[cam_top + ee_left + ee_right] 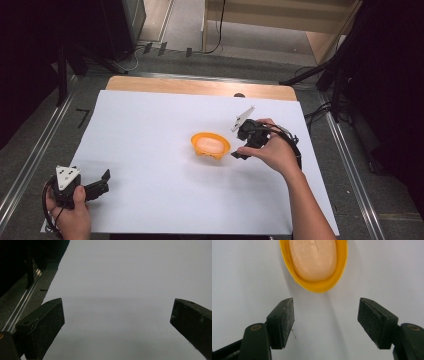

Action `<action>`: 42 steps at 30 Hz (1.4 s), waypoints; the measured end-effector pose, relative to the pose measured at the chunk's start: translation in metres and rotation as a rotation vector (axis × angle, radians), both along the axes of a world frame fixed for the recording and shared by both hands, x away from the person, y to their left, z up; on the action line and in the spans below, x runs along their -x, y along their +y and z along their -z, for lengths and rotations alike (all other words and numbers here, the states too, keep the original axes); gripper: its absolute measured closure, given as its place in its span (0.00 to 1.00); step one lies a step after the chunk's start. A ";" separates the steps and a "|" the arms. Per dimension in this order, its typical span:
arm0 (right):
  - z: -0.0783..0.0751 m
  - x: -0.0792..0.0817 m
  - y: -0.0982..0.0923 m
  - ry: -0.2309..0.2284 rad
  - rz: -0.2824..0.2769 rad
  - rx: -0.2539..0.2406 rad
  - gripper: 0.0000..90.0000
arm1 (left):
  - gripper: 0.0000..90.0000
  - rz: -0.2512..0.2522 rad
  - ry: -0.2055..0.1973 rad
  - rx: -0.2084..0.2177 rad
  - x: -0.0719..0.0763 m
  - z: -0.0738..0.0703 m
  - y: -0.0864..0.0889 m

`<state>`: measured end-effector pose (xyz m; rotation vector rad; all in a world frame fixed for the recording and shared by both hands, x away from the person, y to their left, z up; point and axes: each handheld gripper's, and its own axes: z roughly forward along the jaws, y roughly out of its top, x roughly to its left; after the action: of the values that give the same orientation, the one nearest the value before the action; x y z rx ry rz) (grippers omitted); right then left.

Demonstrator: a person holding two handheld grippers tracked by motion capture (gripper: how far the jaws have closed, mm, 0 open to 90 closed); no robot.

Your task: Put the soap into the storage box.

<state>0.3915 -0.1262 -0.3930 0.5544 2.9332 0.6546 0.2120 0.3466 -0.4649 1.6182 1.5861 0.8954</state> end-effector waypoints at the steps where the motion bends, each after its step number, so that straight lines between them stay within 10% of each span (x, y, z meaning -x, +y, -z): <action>1: 0.001 0.001 -0.002 0.004 0.007 -0.002 0.34 | 0.00 0.000 0.000 -0.001 0.000 0.000 0.000; 28: 0.039 0.038 -0.062 -0.018 0.149 -0.093 0.20 | 0.00 0.004 -0.001 -0.007 0.000 0.000 0.000; 42: 0.052 0.060 -0.096 -0.090 0.349 -0.297 0.17 | 0.00 0.002 -0.002 -0.007 0.000 0.000 0.000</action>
<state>0.3317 -0.2225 -0.4451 1.0046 2.5749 1.0381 0.2120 0.3462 -0.4650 1.6239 1.5812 0.9021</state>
